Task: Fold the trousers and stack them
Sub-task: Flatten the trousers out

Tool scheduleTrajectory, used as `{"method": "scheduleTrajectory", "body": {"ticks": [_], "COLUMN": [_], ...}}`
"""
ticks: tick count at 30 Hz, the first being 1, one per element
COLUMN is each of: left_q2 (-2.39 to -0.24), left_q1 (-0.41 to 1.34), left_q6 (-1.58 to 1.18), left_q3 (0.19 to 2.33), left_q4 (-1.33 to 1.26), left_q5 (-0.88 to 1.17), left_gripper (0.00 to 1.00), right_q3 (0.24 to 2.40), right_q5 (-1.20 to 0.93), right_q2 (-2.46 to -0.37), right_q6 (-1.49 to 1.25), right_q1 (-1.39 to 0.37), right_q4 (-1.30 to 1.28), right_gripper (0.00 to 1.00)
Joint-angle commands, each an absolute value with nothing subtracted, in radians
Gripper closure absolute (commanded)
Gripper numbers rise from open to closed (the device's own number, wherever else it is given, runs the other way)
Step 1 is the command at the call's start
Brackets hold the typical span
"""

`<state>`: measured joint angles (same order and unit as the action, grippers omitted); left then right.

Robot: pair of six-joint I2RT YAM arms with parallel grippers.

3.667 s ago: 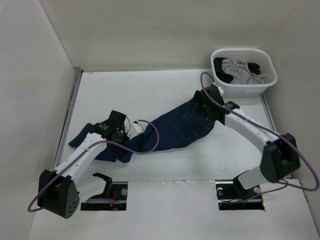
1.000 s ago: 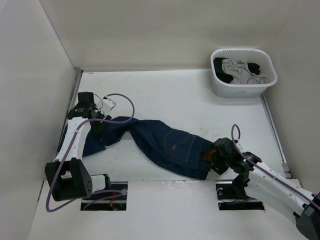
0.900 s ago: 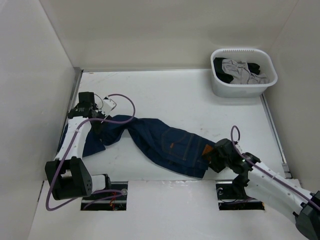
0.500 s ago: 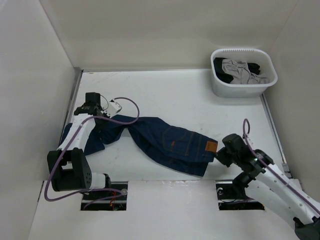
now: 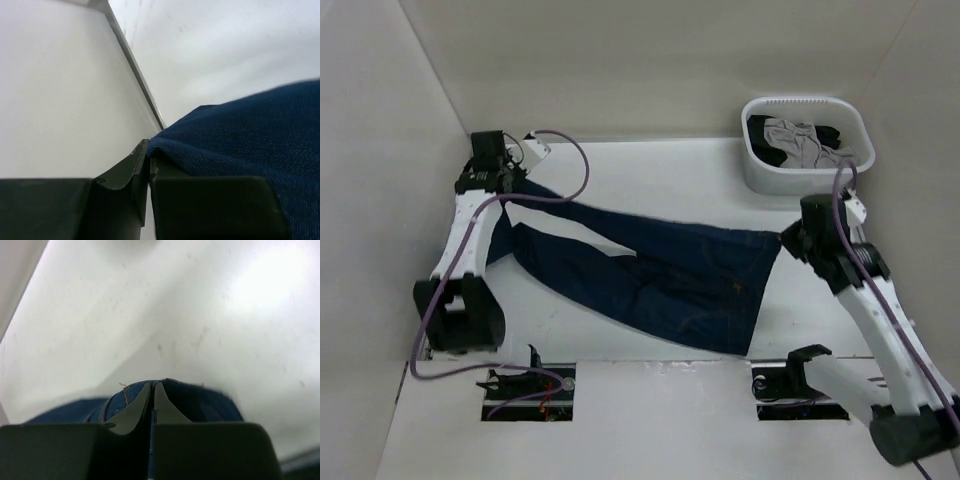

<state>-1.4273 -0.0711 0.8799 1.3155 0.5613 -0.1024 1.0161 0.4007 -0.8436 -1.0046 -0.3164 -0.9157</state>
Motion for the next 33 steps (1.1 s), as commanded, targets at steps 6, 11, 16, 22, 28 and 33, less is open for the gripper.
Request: {"method": "scheduleTrajectory", "body": {"ticks": [6, 11, 16, 22, 28, 33], "left_q2": [-1.946, -1.84, -1.553, -1.244, -1.183, -1.177], "left_q1": [-0.074, -0.081, -0.097, -0.042, 0.045, 0.079], "left_q6": [0.882, 0.909, 1.003, 1.066, 0.959, 0.881], "left_q3": [1.751, 1.719, 1.392, 1.033, 0.91, 0.897], "left_q4": [0.396, 0.42, 0.475, 0.659, 0.707, 0.71], "left_q5": [-0.181, -0.18, -0.16, -0.12, -0.129, -0.136], "left_gripper": [0.46, 0.3, 0.3, 0.29, 0.3, 0.3], "right_q3": [1.251, 1.263, 0.866, 0.477, 0.359, 0.33], "right_q5": [0.173, 0.158, 0.155, 0.169, 0.141, 0.048], "right_q2": [-1.348, -1.266, -0.949, -0.649, -0.777, -0.925], "right_q6": [-0.764, -0.618, -0.837, -1.348, -1.471, -1.482], "right_q1": [-0.064, -0.154, -0.356, -0.582, -0.656, -0.639], "right_q4": [-0.423, -0.55, -0.673, -0.776, -0.602, -0.384], "right_gripper": [0.0, 0.0, 0.0, 0.0, 0.0, 0.09]}}
